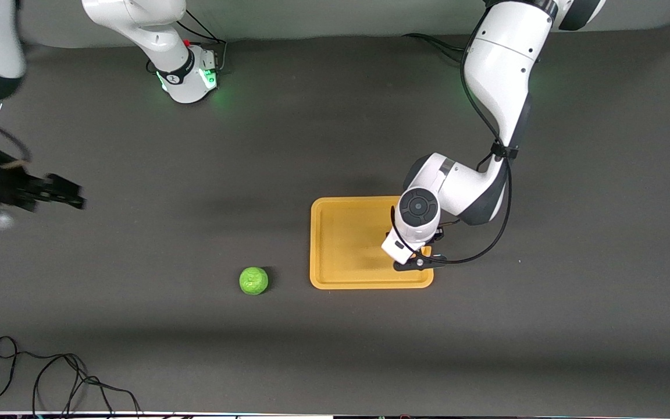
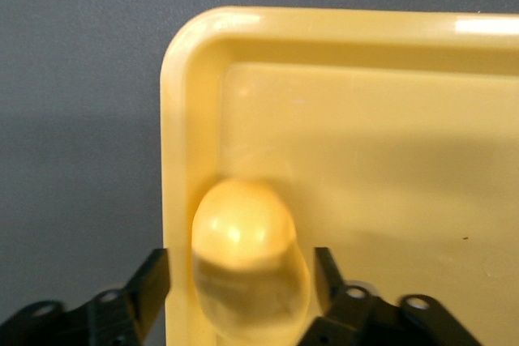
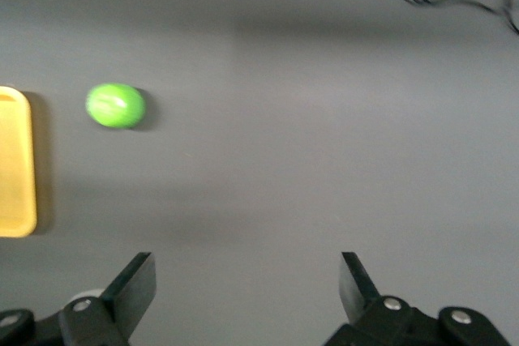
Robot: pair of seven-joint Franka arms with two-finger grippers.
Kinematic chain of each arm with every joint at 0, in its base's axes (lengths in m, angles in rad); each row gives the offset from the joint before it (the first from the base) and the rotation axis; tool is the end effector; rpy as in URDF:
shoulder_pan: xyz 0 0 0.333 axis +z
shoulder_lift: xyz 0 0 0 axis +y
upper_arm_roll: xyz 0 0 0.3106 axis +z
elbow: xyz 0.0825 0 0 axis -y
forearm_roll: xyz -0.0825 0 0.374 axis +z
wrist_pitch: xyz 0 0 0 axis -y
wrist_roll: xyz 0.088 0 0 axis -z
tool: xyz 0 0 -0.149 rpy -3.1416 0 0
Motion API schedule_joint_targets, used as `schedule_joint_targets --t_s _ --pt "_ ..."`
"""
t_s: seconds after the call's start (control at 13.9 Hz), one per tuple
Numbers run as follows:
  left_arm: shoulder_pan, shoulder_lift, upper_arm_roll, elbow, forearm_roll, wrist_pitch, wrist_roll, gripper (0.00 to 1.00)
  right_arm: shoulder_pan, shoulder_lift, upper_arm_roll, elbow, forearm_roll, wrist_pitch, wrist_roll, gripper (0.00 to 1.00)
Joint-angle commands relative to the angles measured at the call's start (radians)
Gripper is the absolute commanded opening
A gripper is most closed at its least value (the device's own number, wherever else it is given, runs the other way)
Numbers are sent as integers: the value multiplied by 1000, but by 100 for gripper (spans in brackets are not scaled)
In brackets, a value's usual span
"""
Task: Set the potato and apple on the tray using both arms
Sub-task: 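Carry the potato onto the tray with the left gripper and release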
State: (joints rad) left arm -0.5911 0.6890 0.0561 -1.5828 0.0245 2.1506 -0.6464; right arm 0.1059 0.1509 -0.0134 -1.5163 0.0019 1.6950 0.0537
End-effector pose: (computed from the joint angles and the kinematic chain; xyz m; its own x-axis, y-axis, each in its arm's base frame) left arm 0.5754 -0.3426 0.1843 0.9940 0.0895 -0.0636 0.0817 -0.9899 -0.1161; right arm 0.5979 0.0562 0.5273 0.9989 0.0387 0.0278 0.0388 -0.9992 -0.0014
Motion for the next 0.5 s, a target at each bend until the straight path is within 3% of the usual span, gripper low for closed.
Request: schedule_joint_targets --t_s 0.0,0.22,0.43 --pt "-13 -17 13 26 12 -29 -30 99 116 155 -2 195 -5 -9 157 100" --pt "17 -115 22 26 12 -131 -18 99 219 234 -2 242 4 -9 242 100" --pt "117 -262 21 20 14 -263 8 99 279 277 -2 226 3 33 284 100"
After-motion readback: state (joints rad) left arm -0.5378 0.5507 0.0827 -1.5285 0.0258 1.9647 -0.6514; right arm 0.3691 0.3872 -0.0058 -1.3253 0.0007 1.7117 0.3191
